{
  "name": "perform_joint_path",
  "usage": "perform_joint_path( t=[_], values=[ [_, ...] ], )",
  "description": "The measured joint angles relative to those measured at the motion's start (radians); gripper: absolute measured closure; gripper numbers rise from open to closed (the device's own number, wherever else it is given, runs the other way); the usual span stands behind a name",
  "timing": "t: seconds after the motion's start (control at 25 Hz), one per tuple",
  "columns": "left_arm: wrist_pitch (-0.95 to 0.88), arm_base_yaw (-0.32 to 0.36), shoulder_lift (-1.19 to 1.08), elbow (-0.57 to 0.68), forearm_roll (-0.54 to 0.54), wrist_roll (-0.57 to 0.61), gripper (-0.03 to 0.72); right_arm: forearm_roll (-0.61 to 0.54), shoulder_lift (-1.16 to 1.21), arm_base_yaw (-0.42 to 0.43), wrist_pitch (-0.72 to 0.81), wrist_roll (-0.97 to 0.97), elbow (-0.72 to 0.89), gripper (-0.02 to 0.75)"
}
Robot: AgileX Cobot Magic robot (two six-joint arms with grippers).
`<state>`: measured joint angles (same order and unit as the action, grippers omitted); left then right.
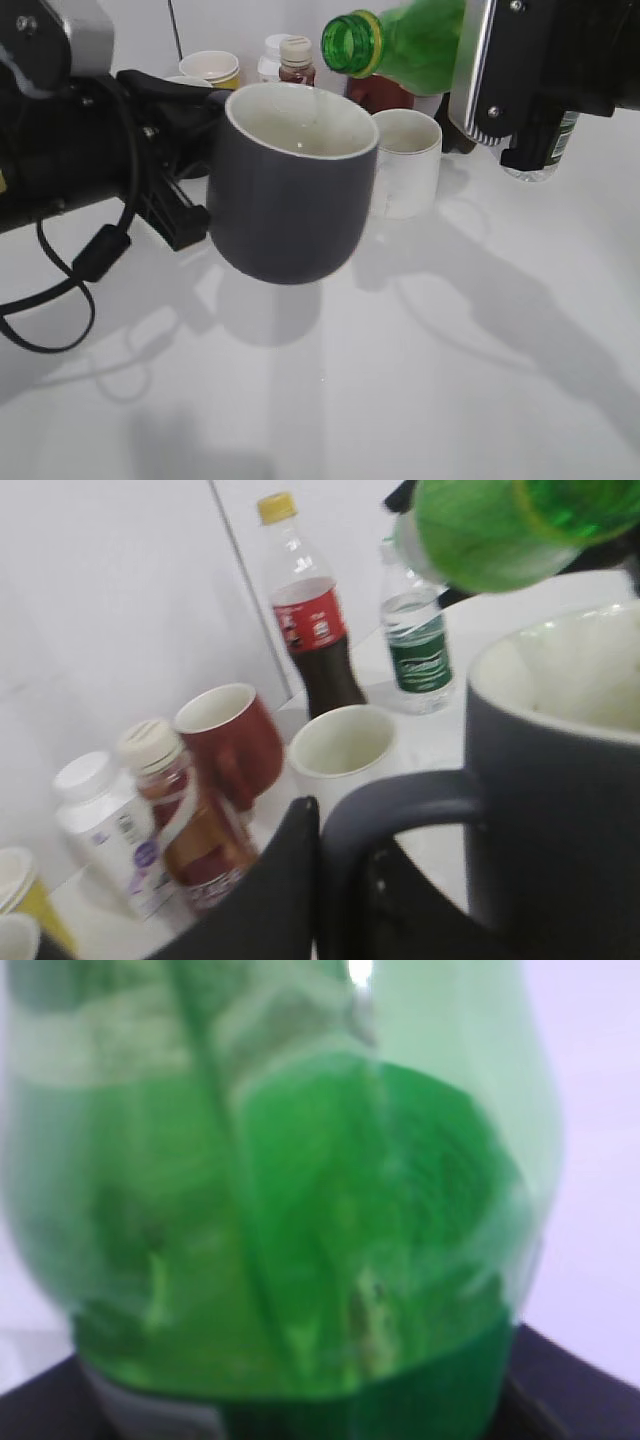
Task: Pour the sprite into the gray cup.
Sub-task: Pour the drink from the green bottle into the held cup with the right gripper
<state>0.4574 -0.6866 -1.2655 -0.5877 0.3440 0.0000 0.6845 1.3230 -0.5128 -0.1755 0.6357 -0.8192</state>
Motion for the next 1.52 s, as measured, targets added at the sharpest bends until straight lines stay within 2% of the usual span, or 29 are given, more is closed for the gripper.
perform_joint_path(
  t=[0.2, 1.04, 1.52],
  values=[
    [0.001, -0.038, 0.000, 0.000, 0.002, 0.000, 0.643, 0.000, 0.000, 0.000, 0.000, 0.083, 0.000, 0.323],
    [-0.099, -0.038, 0.000, 0.000, 0.000, 0.000, 0.643, -0.004, 0.000, 0.000, -0.002, 0.297, -0.001, 0.324],
    [-0.129, -0.038, 0.000, 0.000, 0.000, 0.000, 0.643, -0.001, 0.000, 0.000, -0.013, 0.347, -0.001, 0.324]
  ],
)
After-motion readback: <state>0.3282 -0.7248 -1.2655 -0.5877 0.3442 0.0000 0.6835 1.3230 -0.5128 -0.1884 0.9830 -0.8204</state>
